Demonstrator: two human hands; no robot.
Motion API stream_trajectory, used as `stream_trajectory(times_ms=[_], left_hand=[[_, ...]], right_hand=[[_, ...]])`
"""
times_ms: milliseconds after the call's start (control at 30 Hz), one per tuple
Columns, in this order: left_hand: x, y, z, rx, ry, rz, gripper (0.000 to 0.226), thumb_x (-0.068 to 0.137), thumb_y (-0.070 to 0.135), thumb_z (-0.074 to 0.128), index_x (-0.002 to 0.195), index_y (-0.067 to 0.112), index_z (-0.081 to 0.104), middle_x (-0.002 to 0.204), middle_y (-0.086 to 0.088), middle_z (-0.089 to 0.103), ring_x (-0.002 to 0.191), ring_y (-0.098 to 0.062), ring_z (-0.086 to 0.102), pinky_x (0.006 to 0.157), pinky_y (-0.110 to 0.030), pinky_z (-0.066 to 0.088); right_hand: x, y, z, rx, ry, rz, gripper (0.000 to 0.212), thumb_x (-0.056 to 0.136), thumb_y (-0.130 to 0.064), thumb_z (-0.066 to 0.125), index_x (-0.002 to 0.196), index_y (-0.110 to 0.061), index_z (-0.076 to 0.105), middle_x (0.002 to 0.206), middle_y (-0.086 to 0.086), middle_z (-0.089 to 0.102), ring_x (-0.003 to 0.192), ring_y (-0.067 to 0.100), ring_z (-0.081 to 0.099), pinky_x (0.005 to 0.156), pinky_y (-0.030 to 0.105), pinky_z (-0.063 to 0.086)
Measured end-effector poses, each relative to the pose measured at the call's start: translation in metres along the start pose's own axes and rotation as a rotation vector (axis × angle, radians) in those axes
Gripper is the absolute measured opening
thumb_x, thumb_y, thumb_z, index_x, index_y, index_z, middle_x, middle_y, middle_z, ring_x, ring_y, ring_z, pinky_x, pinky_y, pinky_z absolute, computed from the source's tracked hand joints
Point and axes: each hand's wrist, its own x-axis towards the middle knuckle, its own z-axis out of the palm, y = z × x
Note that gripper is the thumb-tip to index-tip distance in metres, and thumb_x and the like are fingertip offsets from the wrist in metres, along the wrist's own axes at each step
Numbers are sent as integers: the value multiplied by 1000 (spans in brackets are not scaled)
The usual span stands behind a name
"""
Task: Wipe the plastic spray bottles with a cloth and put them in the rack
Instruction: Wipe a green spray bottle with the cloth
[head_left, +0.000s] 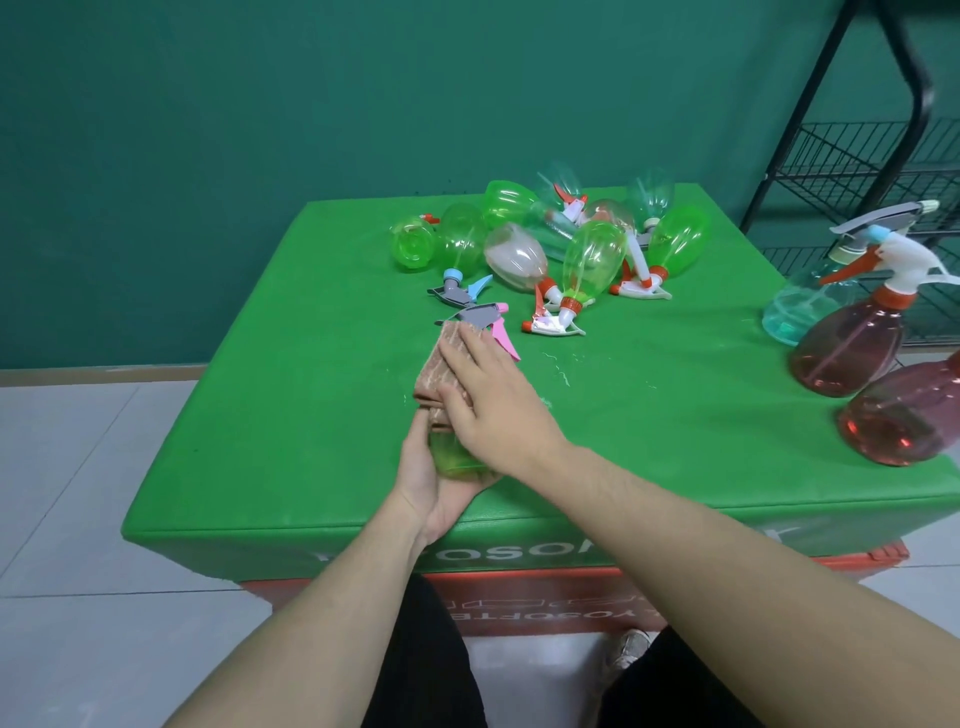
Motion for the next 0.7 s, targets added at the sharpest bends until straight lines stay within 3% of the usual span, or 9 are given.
stream_trajectory(times_ms=[100,333,433,567,700], left_hand=[[2,-1,-4,-15,34,2,47,103,47,40,120,18,73,130,-18,67,125,-34,58,111,-60,40],[-8,1,10,27,79,33,51,101,48,43,104,15,82,115,-13,75,102,-24,74,91,-41,58],[-12,2,12,39,98,-15,63,98,62,45,116,12,76,122,-15,72,107,-26,72,91,-40,56],[-14,2,12,23,107,-17,76,90,74,45,89,9,84,109,-17,76,95,-28,76,89,-42,59],[-13,2,11,30,111,-31,73,86,73,48,89,10,84,110,-17,76,97,-28,75,100,-44,52]], right_hand=[[-2,0,4,97,10,66,57,109,-38,34,162,-21,21,171,-2,5,156,13,5,124,28,3],[-33,13,18,-59,32,-77,59,106,-40,24,159,-15,30,170,6,13,156,23,12,126,46,18],[-46,15,20,-166,9,-144,58,106,-41,20,159,-18,29,170,9,10,157,28,6,126,52,15],[-59,22,30,-224,46,-295,51,107,-33,32,156,-18,33,167,12,21,156,35,11,121,60,23],[-64,30,36,-226,124,-393,51,103,-22,48,152,-18,36,164,12,29,154,38,17,120,60,25]])
